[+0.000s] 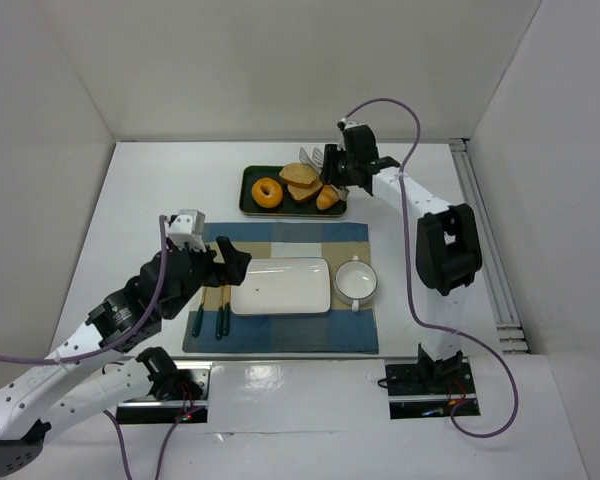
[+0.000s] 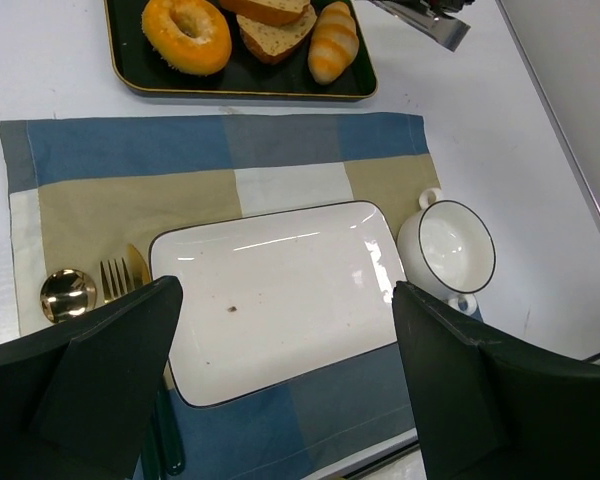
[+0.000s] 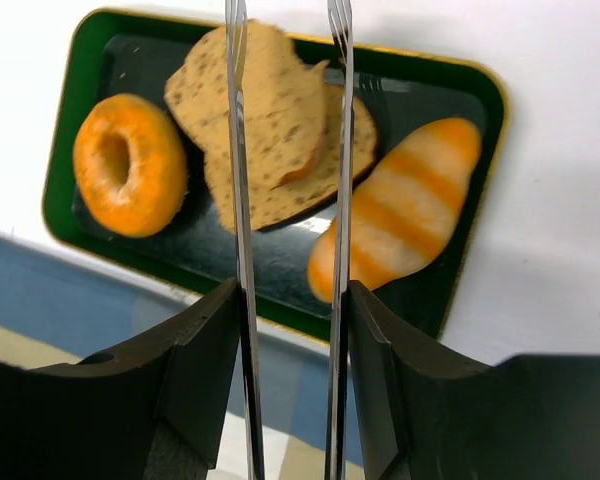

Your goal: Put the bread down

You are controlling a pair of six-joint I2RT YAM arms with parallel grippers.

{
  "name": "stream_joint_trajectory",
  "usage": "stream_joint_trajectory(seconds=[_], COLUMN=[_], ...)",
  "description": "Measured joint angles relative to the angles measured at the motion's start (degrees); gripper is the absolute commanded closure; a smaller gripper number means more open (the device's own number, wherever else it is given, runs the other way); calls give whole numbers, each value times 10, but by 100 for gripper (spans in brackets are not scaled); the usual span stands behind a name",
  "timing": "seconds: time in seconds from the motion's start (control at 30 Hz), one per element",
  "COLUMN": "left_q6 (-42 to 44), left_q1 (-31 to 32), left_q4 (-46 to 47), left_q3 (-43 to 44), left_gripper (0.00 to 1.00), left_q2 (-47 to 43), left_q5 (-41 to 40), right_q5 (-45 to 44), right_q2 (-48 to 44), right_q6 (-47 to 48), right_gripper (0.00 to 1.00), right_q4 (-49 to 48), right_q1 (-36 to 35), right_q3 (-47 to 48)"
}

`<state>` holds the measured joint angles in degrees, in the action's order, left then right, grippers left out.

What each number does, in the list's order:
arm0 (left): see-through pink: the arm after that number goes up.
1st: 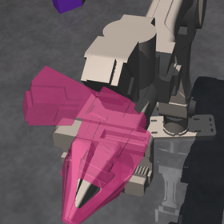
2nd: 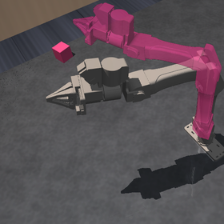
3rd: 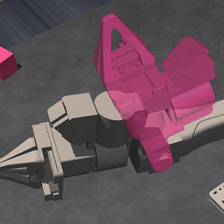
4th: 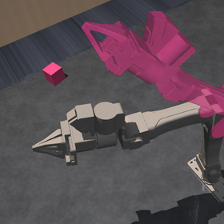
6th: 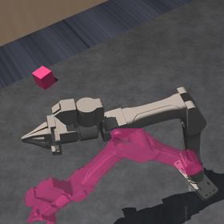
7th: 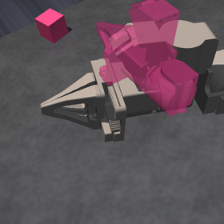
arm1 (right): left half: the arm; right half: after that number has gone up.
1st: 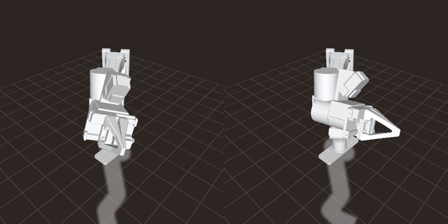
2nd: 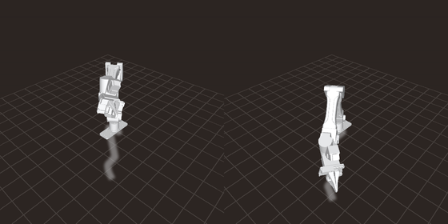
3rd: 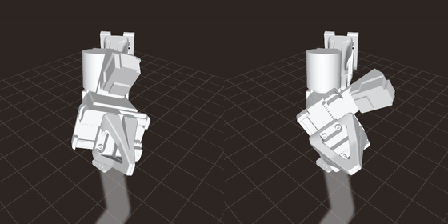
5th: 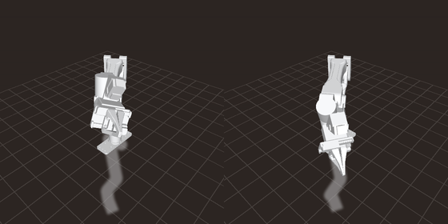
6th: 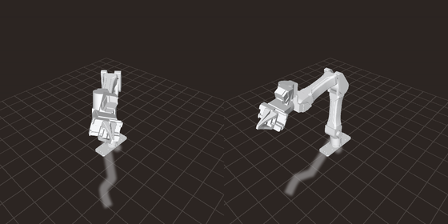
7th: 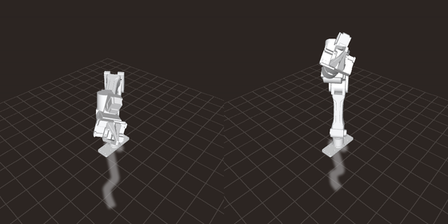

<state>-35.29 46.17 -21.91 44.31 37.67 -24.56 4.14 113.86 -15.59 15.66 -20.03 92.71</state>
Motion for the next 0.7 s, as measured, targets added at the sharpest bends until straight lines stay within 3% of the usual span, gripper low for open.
stream_joint_trajectory(seconds=[0.27, 0.43, 0.7], left_q6=[-12, -17, -29], left_q1=[0, 0, 0], left_q4=[-9, -17, -25], left_q3=[-5, -6, -18], left_gripper=[0, 0, 0], left_q2=[-18, -30, -42], left_q5=[0, 0, 4], right_q5=[4, -38, -108], right_q2=[0, -5, -99], right_q6=[-4, -5, -6], right_gripper=[48, 48, 48], right_q4=[16, 37, 26], right_q1=[-40, -57, -64], right_q3=[0, -3, -52])
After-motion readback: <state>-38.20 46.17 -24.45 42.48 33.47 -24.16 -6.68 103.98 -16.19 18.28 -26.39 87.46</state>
